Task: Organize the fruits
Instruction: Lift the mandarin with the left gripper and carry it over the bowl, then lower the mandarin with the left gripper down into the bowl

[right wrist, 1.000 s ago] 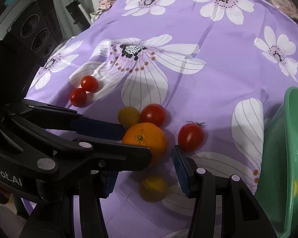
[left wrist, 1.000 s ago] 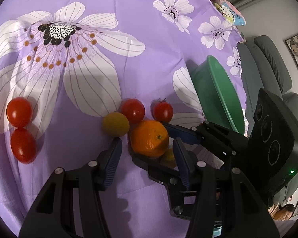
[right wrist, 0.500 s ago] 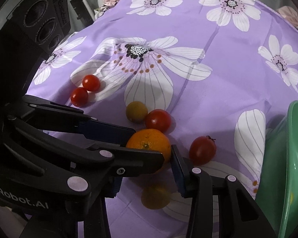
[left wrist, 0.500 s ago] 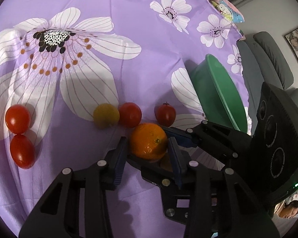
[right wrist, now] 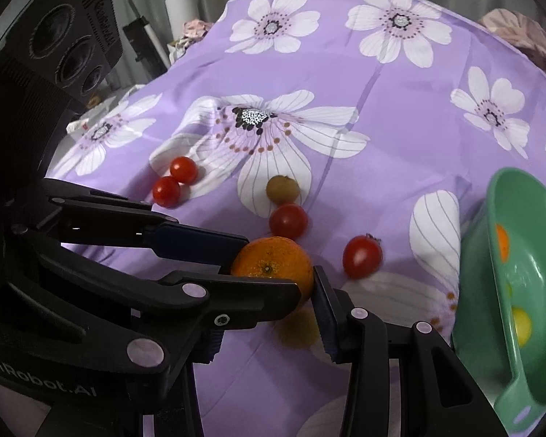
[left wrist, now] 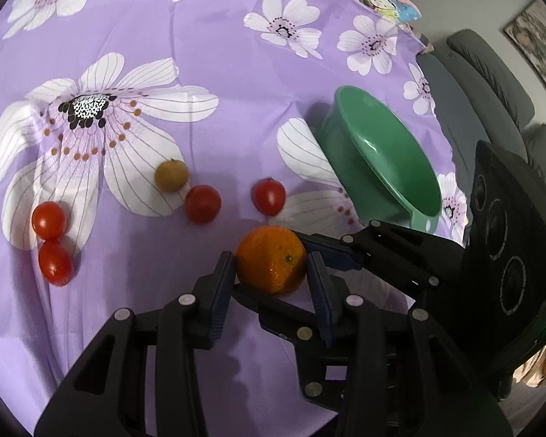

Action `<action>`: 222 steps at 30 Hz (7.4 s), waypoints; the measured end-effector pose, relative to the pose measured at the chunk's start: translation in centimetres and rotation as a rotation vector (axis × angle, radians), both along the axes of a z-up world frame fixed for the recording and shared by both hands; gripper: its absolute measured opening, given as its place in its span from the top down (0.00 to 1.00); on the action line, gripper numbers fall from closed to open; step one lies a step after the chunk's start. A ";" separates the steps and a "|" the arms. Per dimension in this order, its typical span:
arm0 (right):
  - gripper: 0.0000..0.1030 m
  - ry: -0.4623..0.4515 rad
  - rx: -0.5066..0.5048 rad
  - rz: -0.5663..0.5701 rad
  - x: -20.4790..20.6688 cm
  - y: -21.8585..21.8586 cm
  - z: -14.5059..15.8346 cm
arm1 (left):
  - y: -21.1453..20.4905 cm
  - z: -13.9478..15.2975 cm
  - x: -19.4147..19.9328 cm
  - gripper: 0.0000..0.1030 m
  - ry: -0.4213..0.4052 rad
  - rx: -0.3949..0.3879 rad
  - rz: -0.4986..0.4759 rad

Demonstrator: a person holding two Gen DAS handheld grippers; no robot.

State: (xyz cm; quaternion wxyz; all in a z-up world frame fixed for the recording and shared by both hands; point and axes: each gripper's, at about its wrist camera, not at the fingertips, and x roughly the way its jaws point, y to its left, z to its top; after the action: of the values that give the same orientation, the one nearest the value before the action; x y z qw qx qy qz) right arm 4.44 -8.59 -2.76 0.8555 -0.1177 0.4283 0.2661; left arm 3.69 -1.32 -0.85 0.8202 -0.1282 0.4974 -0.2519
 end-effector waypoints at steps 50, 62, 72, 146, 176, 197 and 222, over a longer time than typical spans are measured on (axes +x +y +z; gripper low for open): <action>0.57 -0.211 0.072 -0.054 -6.4 -2.1 4.6 | -3.6 5.7 -6.1 0.61 -0.234 0.144 -0.065; 0.57 -0.223 0.087 -0.065 -6.0 -2.7 4.8 | -4.5 6.0 -5.4 0.61 -0.246 0.166 -0.079; 0.57 -0.246 0.100 -0.084 -5.2 -3.6 5.4 | -5.4 6.6 -4.5 0.61 -0.269 0.178 -0.096; 0.57 -0.241 0.154 -0.345 1.5 -14.4 4.5 | -16.4 5.7 5.3 0.61 -0.264 0.209 -0.324; 0.57 -0.166 0.094 -0.371 3.2 -14.9 3.2 | -17.1 3.9 7.1 0.61 -0.210 0.183 -0.337; 0.57 -0.137 0.067 -0.373 3.7 -14.7 2.3 | -17.0 3.2 7.6 0.61 -0.183 0.179 -0.335; 0.57 -0.110 0.062 -0.378 3.9 -15.3 1.5 | -17.5 2.3 7.8 0.61 -0.160 0.173 -0.340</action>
State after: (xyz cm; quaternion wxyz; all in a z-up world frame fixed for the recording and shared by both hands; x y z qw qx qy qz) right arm 8.36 -23.85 -1.27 0.9156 -0.0230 0.3869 0.1071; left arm 11.45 -18.82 1.45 0.8107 0.0487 0.4649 -0.3524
